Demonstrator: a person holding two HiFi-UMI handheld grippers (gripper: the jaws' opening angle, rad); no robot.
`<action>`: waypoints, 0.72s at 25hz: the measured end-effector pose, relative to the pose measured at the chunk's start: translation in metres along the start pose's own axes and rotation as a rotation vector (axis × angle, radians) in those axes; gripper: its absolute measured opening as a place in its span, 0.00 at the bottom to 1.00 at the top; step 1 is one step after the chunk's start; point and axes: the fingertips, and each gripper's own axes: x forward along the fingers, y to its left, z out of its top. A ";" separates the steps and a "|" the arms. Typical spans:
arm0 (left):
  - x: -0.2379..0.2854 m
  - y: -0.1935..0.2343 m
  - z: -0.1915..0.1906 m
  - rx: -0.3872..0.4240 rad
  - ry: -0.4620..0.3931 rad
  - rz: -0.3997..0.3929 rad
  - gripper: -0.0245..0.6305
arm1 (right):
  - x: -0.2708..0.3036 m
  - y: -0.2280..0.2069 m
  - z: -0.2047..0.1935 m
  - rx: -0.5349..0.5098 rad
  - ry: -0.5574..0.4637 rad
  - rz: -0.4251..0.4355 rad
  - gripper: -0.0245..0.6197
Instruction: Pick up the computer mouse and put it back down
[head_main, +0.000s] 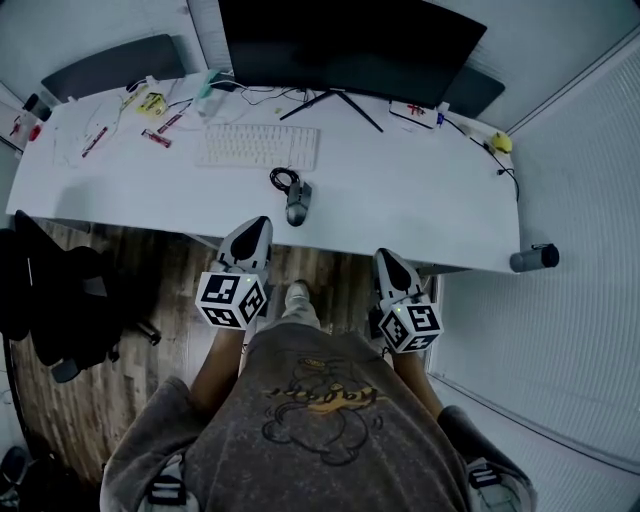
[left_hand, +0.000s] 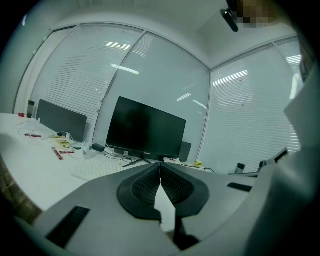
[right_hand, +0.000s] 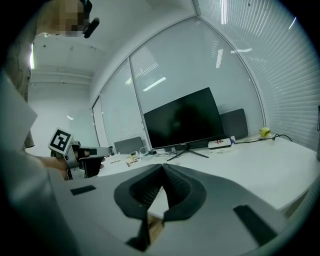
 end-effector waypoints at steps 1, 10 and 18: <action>0.008 0.005 0.003 0.003 0.000 -0.004 0.07 | 0.010 -0.001 0.004 -0.004 -0.001 0.001 0.05; 0.054 0.028 0.022 0.014 0.001 -0.033 0.07 | 0.060 -0.011 0.034 -0.022 -0.033 -0.013 0.05; 0.069 0.023 0.033 0.036 0.005 -0.032 0.07 | 0.080 -0.023 0.053 -0.017 -0.048 0.000 0.05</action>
